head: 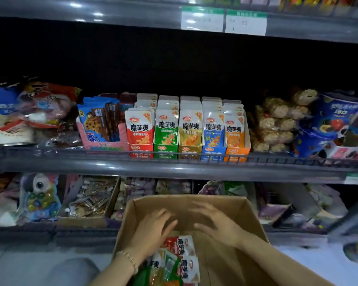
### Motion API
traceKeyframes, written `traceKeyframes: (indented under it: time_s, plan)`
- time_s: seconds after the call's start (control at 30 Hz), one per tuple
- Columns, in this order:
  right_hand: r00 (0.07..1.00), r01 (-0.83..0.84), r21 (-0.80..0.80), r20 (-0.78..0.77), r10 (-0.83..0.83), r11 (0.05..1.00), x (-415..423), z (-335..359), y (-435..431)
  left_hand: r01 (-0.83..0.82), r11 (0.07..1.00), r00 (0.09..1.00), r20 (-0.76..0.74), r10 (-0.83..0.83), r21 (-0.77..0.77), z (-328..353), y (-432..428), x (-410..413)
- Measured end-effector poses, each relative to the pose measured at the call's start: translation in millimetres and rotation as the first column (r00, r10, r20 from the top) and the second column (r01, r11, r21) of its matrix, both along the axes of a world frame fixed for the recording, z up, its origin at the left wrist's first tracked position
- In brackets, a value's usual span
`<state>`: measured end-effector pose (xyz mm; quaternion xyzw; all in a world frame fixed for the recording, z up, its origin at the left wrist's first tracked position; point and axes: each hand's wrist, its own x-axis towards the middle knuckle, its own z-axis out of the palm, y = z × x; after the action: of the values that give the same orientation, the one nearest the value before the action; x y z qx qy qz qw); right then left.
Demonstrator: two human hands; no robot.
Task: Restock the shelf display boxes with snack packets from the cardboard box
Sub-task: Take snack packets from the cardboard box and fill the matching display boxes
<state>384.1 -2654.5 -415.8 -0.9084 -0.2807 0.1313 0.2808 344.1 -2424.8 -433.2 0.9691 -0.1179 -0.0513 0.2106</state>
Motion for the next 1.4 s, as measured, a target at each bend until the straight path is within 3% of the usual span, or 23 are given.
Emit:
traceKeyframes:
  time_s: [0.17,0.37,0.47,0.57,0.7,0.87,1.07,1.2,1.33,1.4]
  plan:
    - [0.922,0.197,0.014,-0.343,-0.18,0.98,-29,-81,-2,-0.028,0.999,0.97,-0.241,0.036,0.037,-45,1,-16]
    - [0.831,0.308,0.014,-0.49,-0.262,0.951,-61,-114,1,0.075,0.981,0.937,-0.349,-0.008,0.179,-70,-5,-38]
    - [0.842,0.317,0.017,-0.466,-0.273,0.948,-55,-113,5,0.092,0.974,0.925,-0.381,-0.006,0.208,-72,-6,-46]
    - [0.899,0.244,-0.069,-0.358,-0.252,0.967,-36,-112,16,0.086,0.974,0.916,-0.401,0.007,0.211,-74,-6,-49]
    - [0.908,0.156,-0.176,-0.361,-0.212,0.972,-25,-121,35,0.087,0.974,0.91,-0.414,0.008,0.211,-76,-4,-49]
    - [0.976,0.113,-0.303,-0.144,-0.163,0.946,-33,-141,40,0.126,0.959,0.901,-0.433,-0.003,0.255,-78,-3,-44]
    - [0.936,0.182,-0.301,-0.239,-0.259,0.936,-32,-136,34,0.217,0.925,0.867,-0.496,-0.036,0.312,-80,-2,-43]
    - [0.747,0.311,-0.036,-0.609,-0.268,0.95,-32,-126,30,0.191,0.941,0.87,-0.492,-0.03,0.28,-83,0,-40]
    - [0.699,0.525,0.147,-0.636,-0.326,0.839,-27,-100,20,0.107,0.974,0.908,-0.419,-0.014,0.199,-81,1,-39]
    - [0.733,0.578,0.222,-0.563,-0.38,0.785,-18,-81,12,0.077,0.986,0.911,-0.412,-0.008,0.151,-79,-1,-40]
